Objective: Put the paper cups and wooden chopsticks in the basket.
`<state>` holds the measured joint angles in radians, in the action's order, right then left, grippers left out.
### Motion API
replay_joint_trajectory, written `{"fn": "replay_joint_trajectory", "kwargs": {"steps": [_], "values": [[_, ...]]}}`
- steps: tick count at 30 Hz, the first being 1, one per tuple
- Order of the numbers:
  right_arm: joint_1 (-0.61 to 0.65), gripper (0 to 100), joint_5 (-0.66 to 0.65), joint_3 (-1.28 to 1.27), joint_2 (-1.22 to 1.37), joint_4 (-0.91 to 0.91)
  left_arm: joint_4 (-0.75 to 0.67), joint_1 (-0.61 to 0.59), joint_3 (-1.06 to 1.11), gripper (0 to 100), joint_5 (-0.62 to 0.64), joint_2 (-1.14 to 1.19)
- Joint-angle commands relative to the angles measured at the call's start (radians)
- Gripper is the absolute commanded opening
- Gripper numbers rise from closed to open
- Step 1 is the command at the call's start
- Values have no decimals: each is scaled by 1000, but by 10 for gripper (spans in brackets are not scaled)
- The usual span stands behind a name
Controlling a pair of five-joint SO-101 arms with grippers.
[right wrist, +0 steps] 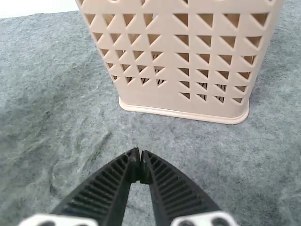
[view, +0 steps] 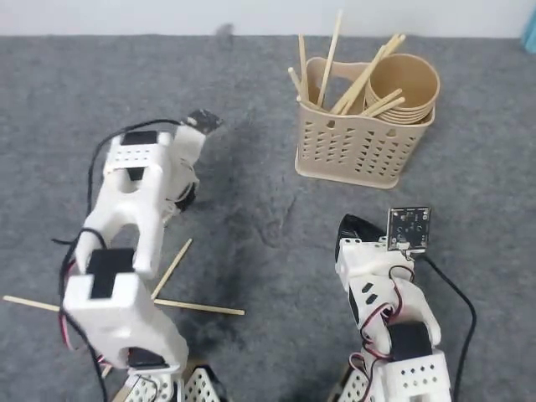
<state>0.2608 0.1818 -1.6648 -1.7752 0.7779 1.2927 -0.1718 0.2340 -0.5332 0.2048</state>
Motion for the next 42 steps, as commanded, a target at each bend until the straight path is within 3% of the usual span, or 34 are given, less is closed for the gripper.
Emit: {"fn": "replay_joint_trajectory", "kwargs": {"steps": [1, 9, 12, 18, 24, 29, 37, 42], "values": [[-4, 11, -18, -21, 4, 7, -2, -9, -19, 14, 37, -180], [-4, 11, -18, -21, 4, 7, -9, 35, -5, 14, 222, -479], [-4, 11, -18, -21, 4, 7, -87, 66, 67, 14, 304, -594], [-4, 11, -18, -21, 4, 7, -419, 124, 409, 14, 482, -847], [-4, 11, -18, -21, 4, 7, -736, 169, 777, 14, 551, -1129], [-4, 12, -18, -21, 4, 7, -980, 204, 954, 13, 634, -1378], [-4, 12, -18, -21, 4, 7, -1475, 374, 1003, 13, 658, -1606], [-2, 13, -18, -21, 4, 7, -1455, 531, 769, 13, 658, -1482]]}}
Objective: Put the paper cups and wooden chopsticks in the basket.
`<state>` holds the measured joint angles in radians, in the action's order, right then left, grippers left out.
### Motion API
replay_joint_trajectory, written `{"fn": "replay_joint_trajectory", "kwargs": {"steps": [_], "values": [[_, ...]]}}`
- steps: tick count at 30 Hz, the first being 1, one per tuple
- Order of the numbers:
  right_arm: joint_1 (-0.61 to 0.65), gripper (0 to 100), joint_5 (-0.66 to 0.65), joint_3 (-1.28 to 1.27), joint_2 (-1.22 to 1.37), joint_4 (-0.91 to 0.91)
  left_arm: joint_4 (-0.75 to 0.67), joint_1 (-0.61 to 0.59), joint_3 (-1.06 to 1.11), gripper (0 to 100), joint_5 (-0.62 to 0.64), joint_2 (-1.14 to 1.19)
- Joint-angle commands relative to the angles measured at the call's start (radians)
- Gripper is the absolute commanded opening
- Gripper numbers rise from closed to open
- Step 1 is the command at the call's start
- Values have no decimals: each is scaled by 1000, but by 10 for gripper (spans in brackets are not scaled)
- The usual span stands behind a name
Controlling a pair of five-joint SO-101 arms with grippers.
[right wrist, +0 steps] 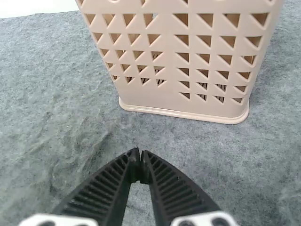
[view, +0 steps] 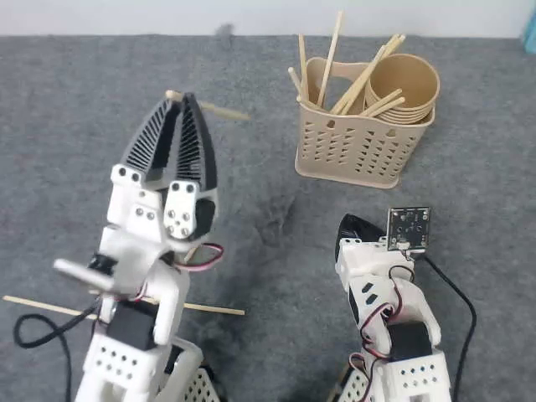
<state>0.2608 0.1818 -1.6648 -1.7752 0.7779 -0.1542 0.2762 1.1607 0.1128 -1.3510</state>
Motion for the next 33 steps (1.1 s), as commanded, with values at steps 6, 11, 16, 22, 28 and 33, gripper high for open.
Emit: {"fn": "replay_joint_trajectory", "kwargs": {"steps": [6, 11, 16, 22, 28, 33], "values": [[-2, 13, -18, -21, 5, 7, 18, 167, -575, 13, 12, 417], [-4, 13, -18, -21, 5, 7, 18, 163, -799, 13, 12, 704], [-4, 13, -18, -21, 5, 7, 18, 170, -842, 13, 12, 885], [-4, 13, -18, -21, 4, 7, 12, 149, -763, 13, 12, 1020], [-4, 13, -18, -21, 1, 7, -126, 140, -578, 13, 9, 1045], [-4, 13, -18, -21, -1, 7, -135, 155, -452, 13, 5, 1062]]}}
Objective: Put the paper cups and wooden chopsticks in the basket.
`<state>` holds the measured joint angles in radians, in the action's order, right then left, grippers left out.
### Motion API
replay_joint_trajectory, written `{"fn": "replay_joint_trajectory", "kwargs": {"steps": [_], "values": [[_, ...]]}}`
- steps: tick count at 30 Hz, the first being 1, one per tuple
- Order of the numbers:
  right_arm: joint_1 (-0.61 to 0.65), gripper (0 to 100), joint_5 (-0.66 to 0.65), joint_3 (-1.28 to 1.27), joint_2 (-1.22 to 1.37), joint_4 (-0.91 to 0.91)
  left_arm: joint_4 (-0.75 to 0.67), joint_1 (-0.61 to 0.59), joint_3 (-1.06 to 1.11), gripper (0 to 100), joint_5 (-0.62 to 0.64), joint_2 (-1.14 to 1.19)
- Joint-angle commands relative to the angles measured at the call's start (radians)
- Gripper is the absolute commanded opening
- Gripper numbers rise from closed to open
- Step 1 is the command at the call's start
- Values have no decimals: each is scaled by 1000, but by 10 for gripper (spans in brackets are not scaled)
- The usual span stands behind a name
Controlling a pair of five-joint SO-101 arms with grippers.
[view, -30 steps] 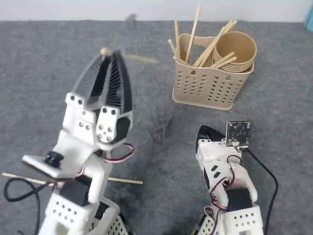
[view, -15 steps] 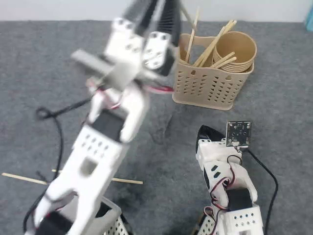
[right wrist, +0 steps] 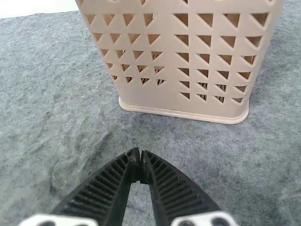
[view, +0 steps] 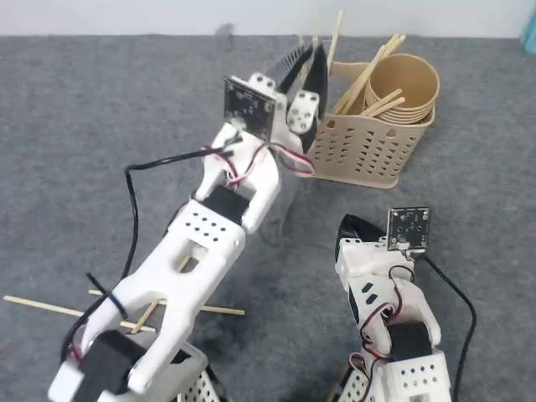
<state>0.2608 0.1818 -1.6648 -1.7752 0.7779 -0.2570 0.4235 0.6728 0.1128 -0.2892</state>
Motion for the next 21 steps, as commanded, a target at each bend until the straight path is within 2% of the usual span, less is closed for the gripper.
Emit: {"fn": "replay_joint_trajectory", "kwargs": {"steps": [1, 7, 12, 21], "values": [[-4, 13, -18, -21, -1, 7, -29, 15, 51, 13, 5, 9], [-4, 13, -18, -21, 1, 7, -34, 21, 51, 21, 5, 95], [-4, 13, -18, -21, 4, 7, -23, -2, -25, 131, 14, 89], [-4, 13, -18, -21, 2, 7, 322, -55, -145, 133, 12, -227]]}}
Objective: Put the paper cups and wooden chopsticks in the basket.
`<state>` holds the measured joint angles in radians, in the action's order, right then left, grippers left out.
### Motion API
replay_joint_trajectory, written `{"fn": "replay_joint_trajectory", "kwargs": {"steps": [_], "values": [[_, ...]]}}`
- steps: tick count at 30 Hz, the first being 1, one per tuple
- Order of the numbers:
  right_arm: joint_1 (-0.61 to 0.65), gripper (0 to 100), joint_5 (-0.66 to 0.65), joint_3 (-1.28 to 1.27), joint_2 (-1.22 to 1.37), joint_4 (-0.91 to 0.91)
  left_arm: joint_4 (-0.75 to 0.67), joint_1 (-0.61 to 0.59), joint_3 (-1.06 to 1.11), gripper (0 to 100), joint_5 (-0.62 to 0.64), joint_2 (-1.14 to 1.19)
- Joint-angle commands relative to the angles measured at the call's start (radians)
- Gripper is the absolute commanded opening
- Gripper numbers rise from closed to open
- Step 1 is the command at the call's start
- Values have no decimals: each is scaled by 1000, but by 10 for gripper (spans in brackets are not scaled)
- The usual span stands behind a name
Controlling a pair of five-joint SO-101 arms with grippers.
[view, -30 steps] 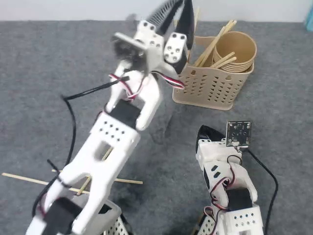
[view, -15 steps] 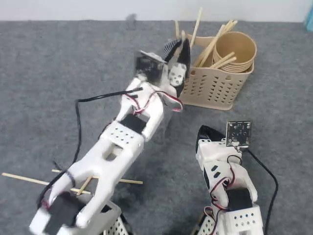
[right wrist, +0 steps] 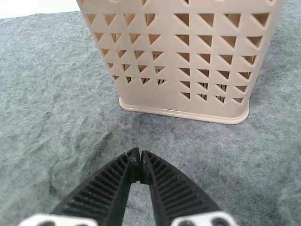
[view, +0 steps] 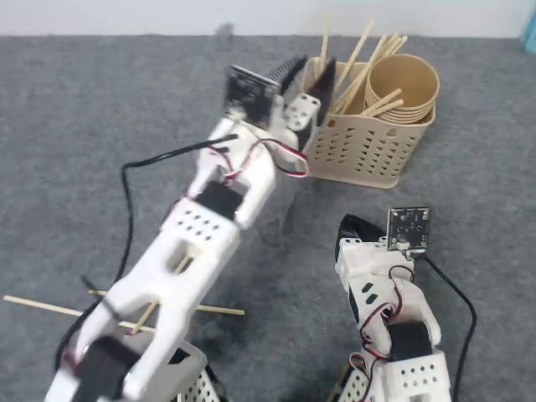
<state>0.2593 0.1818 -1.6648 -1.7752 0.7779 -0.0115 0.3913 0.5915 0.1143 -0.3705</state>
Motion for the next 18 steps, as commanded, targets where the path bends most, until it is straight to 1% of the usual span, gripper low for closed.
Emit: {"fn": "replay_joint_trajectory", "kwargs": {"steps": [1, 5, 8, 11, 14, 18], "values": [[-2, 13, -18, -21, 2, 7, 104, -34, -65, 133, 11, -186], [-2, 13, -18, -21, 2, 7, 238, -103, -64, 130, 11, -353], [-2, 13, -18, -21, 2, 7, 399, -181, -61, 130, 11, -476], [-2, 13, -18, -21, 4, 7, 598, -269, -61, 130, 11, -583], [-1, 13, -18, -21, 4, 7, 835, -368, -61, 130, 11, -660], [1, 13, -18, -21, 5, 7, 1172, -451, -59, 130, 6, -678]]}}
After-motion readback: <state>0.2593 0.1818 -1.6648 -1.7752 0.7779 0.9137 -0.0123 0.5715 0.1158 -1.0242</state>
